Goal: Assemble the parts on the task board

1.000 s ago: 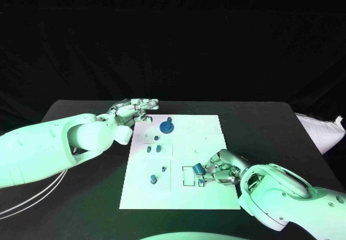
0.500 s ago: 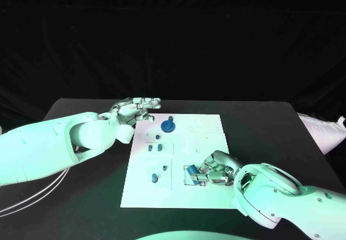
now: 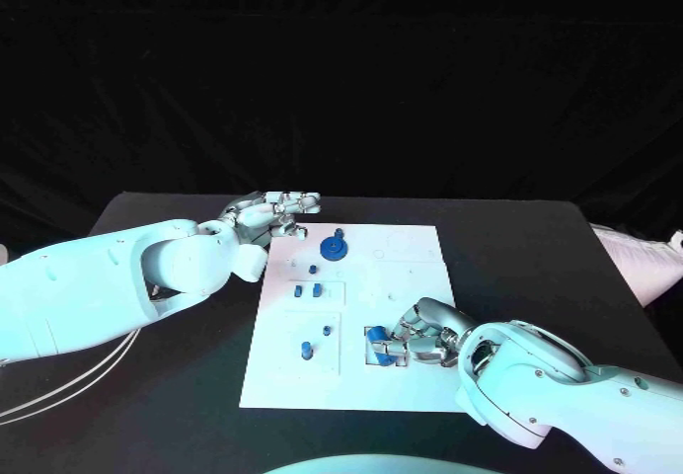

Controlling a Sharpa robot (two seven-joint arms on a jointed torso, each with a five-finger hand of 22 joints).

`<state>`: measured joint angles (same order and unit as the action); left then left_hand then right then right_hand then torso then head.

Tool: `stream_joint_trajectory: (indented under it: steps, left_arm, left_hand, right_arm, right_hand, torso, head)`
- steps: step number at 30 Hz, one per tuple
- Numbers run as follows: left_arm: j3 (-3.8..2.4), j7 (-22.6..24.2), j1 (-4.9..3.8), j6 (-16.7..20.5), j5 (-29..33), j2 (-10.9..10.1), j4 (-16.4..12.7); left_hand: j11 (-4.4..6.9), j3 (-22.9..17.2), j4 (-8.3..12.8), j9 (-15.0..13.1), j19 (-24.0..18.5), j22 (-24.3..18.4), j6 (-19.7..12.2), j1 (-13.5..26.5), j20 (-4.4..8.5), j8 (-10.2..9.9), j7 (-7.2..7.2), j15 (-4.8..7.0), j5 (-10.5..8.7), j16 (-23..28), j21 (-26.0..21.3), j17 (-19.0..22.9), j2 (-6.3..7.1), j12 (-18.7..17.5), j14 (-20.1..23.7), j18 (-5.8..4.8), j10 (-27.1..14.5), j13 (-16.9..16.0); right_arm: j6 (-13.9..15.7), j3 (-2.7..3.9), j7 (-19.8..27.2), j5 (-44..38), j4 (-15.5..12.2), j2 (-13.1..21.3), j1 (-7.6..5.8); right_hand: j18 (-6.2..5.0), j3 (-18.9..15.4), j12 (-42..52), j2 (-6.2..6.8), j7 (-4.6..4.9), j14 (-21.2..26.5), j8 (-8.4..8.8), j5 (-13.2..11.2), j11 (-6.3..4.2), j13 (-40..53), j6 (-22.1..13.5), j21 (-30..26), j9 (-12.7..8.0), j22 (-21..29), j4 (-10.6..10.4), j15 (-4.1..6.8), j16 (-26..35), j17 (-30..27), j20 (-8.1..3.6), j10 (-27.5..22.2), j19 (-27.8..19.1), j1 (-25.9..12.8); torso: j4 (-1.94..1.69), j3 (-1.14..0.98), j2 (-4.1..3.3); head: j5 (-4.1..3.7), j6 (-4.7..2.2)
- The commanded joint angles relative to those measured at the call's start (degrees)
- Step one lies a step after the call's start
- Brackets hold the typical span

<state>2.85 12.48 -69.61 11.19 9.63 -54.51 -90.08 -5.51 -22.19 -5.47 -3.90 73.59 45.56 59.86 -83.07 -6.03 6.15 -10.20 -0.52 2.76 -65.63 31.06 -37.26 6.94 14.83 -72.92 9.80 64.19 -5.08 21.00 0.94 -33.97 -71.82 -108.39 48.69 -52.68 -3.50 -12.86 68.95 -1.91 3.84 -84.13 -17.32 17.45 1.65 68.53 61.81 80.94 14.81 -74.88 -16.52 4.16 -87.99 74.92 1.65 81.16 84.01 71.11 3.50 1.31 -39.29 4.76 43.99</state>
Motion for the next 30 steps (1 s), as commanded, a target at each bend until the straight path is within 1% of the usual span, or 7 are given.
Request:
stream_joint_trajectory:
  steps: [1,3,5,11,14,19,30]
  left_arm:
    - [-0.04,0.2,-0.03,-1.0,-0.1,0.1,-0.2]
    - [-0.04,0.2,-0.03,-1.0,-0.1,0.1,-0.1]
    - [-0.04,0.2,-0.03,-1.0,-0.1,0.1,-0.1]
    - [-0.04,0.1,-0.03,-1.1,-0.1,0.1,-0.1]
    - [-0.04,0.1,-0.03,-1.2,-0.1,0.1,-0.1]
    - [-0.03,0.1,-0.03,-1.2,-0.1,0.1,-0.1]
    - [-0.03,0.0,-0.02,-1.3,-0.1,0.2,-0.1]
  left_hand:
    - [-0.04,-0.4,0.0,0.0,-0.3,-0.1,-0.4,0.4,-0.10,0.0,0.18,-0.10,0.31,0.2,-0.3,0.1,0.01,0.3,0.3,0.56,-0.3,-0.1]
    - [-0.04,-0.4,0.0,0.0,-0.3,-0.1,-0.4,0.4,-0.10,0.0,0.18,-0.10,0.31,0.2,-0.3,0.1,0.01,0.3,0.3,0.56,-0.3,-0.1]
    - [-0.04,-0.4,0.0,0.0,-0.3,-0.1,-0.4,0.4,-0.10,0.0,0.18,-0.10,0.31,0.2,-0.3,0.1,0.01,0.3,0.3,0.56,-0.3,-0.1]
    - [-0.04,-0.4,0.0,0.0,-0.3,-0.1,-0.4,0.4,-0.10,0.0,0.18,-0.10,0.31,0.2,-0.3,0.1,0.01,0.3,0.3,0.56,-0.3,-0.1]
    - [-0.06,-0.4,0.1,0.0,-0.3,-0.1,-0.4,0.5,-0.11,0.1,0.16,-0.11,0.31,0.2,-0.4,0.2,0.04,0.4,0.4,0.56,-0.4,-0.1]
    - [-0.06,-0.4,0.1,0.0,-0.3,-0.1,-0.4,0.5,-0.11,0.1,0.16,-0.11,0.31,0.2,-0.4,0.2,0.04,0.4,0.4,0.56,-0.4,-0.1]
    - [-0.06,-0.4,0.1,0.0,-0.3,-0.1,-0.4,0.5,-0.11,0.1,0.16,-0.11,0.31,0.2,-0.4,0.2,0.04,0.4,0.4,0.56,-0.4,-0.1]
  right_arm:
    - [-1.0,-0.08,-0.3,-1.8,0.3,-0.1,0.11]
    - [-0.9,-0.08,-0.2,-2.5,0.4,-0.2,0.11]
    - [-0.9,-0.08,-0.2,-3.1,0.4,-0.2,0.11]
    - [-0.4,-0.08,-0.1,-4.3,0.1,-0.1,0.11]
    - [0.0,-0.07,0.0,-4.7,-0.3,0.0,0.11]
    - [-0.2,-0.07,0.1,-5.4,-0.9,0.4,0.12]
    - [-1.1,-0.07,-0.5,-9.0,0.0,0.1,0.12]
  right_hand:
    - [0.17,-1.5,4.3,0.94,-0.09,-5.1,0.24,-5.8,-2.37,8.8,-0.5,-0.3,0.4,0.3,0.0,0.43,0.2,11.5,-0.28,2.8,0.7,-2.9]
    - [0.07,-2.4,3.4,2.17,-0.02,-5.0,0.28,-10.9,-2.29,8.4,-0.9,-0.6,0.7,0.8,-0.2,0.39,0.4,11.2,-0.24,2.5,0.5,-5.3]
    - [-0.01,-1.5,2.5,5.56,0.13,-5.0,0.37,-14.3,-2.29,8.0,-1.3,-0.9,1.1,1.2,-0.5,0.26,0.6,10.8,-0.20,2.2,0.3,-9.3]
    - [-0.10,1.7,1.4,9.86,0.12,-4.9,0.37,-14.6,-2.17,7.5,-1.7,-1.3,1.8,1.6,-0.5,0.29,0.9,10.4,-0.19,1.8,0.1,-13.5]
    - [-0.08,2.2,1.5,9.53,0.11,-4.9,0.33,-14.5,-2.18,7.6,-1.7,-1.3,1.9,1.5,-0.5,0.29,0.9,10.4,-0.19,1.9,0.2,-13.4]
    - [-0.02,5.8,1.7,5.34,-0.05,-5.0,-0.09,-12.4,-2.32,8.1,-1.3,-1.1,2.6,1.2,1.7,0.36,0.8,10.7,-0.19,2.2,0.3,-5.2]
    - [0.22,7.5,2.4,2.31,-1.11,-5.2,-2.30,-12.4,-3.21,8.9,1.2,-0.3,4.6,-0.1,6.3,1.05,0.2,11.6,-0.72,2.9,0.8,3.7]
  torso:
    - [0.04,-0.01,-0.05]
    - [0.06,-0.01,-0.05]
    - [0.07,-0.02,-0.04]
    - [0.06,-0.09,-0.07]
    - [0.07,-0.09,-0.05]
    - [0.08,-0.13,-0.09]
    - [0.02,-0.05,-0.04]
  head:
    - [0.07,-0.04]
    - [0.08,-0.07]
    - [0.07,-0.06]
    - [0.10,0.00]
    - [0.10,0.03]
    - [0.19,0.08]
    - [0.01,0.15]
